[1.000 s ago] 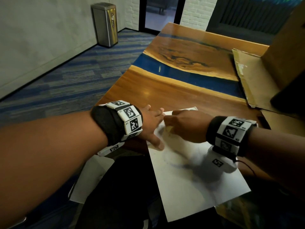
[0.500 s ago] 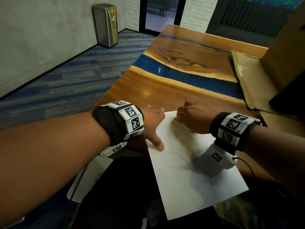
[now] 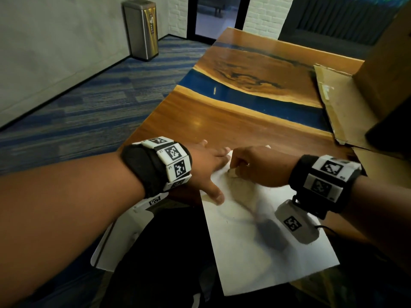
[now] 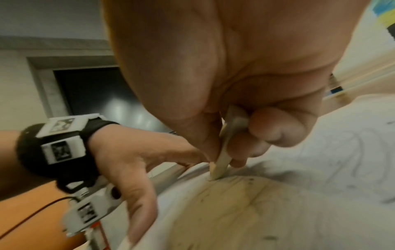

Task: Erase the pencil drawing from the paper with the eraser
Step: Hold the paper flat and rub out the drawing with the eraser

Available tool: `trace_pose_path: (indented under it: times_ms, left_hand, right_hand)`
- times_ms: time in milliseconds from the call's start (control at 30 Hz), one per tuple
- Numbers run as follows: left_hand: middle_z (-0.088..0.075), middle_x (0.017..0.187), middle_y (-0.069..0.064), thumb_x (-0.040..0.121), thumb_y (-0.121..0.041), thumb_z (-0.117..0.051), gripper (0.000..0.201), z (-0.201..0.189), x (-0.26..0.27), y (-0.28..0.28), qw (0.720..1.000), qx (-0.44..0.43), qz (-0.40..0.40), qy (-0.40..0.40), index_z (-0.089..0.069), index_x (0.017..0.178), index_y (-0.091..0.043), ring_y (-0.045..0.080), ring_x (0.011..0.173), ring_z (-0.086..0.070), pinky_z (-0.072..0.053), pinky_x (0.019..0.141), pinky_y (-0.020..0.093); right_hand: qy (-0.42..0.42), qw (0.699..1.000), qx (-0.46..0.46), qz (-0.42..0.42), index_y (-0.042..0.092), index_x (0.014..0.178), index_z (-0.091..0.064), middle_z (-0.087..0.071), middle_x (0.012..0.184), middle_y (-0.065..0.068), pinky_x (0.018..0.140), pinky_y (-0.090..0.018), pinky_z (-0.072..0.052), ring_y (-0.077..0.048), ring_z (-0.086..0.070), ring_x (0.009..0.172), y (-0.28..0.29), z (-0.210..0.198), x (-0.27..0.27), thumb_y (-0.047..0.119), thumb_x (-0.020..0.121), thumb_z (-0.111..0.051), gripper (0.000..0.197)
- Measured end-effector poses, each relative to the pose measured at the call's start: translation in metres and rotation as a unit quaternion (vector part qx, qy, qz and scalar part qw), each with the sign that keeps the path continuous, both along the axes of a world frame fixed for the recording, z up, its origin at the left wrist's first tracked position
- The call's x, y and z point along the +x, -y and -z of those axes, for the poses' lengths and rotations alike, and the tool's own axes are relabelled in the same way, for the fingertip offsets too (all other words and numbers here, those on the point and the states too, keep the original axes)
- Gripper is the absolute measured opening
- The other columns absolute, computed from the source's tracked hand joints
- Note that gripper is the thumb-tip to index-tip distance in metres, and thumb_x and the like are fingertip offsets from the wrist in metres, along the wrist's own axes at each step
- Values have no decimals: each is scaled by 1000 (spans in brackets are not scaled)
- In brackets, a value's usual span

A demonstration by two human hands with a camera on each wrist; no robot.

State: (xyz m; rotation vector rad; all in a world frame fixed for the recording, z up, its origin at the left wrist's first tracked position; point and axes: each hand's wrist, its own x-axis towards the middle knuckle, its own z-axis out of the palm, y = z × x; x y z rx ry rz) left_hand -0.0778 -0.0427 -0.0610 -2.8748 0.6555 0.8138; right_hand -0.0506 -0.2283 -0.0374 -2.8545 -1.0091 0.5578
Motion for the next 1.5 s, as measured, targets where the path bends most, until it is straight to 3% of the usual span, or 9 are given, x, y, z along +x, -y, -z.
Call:
trace_pose_path:
  times_ms: [133,333,467,700,867,1067,1200,1367,1500]
  left_hand:
    - [14,166,-11,68,-91,-52,124,0,-1,4,1000,5,-15,-7,6,159,-30,45,151,3,-14,120,58]
    - [7,168,-2,75,-84,-53,118,-5,-4,5,1000,-6,7,13,0,161,-22,40,151,-4,-10,121,50]
    - [7,168,-8,68,-89,-54,123,-3,-4,4,1000,-2,-11,10,-2,160,-27,42,151,-2,-18,118,56]
    - [-4,167,-8,62,-94,-54,125,-6,1,7,999,21,-4,31,1,158,-37,35,146,-19,-30,114,56]
    - [2,167,-6,61,-95,-52,123,-12,0,10,998,48,4,33,-11,158,-33,40,146,-20,-35,111,58]
    - [4,168,-7,66,-90,-56,124,-12,-1,11,999,38,-5,21,-3,160,-30,40,151,-7,-22,116,55]
    - [6,168,-7,65,-91,-57,124,-9,0,8,1000,18,-11,14,-3,160,-31,42,151,-5,-21,117,54]
    - [8,167,-10,64,-91,-55,125,-5,-1,8,999,22,-15,21,0,159,-32,38,152,-3,-21,116,56]
    - [9,168,-8,57,-96,-53,131,1,3,4,1000,10,-16,11,-3,160,-31,42,151,-2,-21,118,59]
  right_hand:
    - [75,994,-17,77,20,105,-56,-55,84,4,59,-23,-37,-16,-52,75,7,1,9,20,100,-47,10]
    - [57,998,-5,3,24,101,-47,-52,87,7,58,-18,-32,-5,-44,71,2,-4,2,20,100,-50,5]
    - [45,993,39,97,26,111,-53,-64,97,-1,65,-28,-48,-17,-60,79,11,-4,13,29,99,-53,12]
    - [-56,988,30,137,23,114,-57,-64,86,-1,70,-39,-60,-18,-65,74,5,-7,5,23,101,-48,16]
    - [-46,999,-6,13,23,110,-50,-54,90,5,58,-22,-34,-9,-49,73,-3,-2,-8,21,101,-46,10]
    - [17,998,-16,54,20,111,-52,-55,80,6,57,-26,-38,-13,-54,71,1,-2,9,23,101,-45,12]
    - [-62,996,-25,-55,27,104,-49,-51,88,10,60,-21,-34,-11,-49,77,-6,1,-5,20,99,-50,9]
    - [19,999,-31,35,22,111,-53,-56,81,7,56,-24,-36,-9,-51,70,3,-4,11,26,101,-47,12]
    - [-66,995,-35,-71,28,103,-49,-52,87,10,60,-21,-35,-4,-48,75,-3,-1,-6,25,100,-51,4]
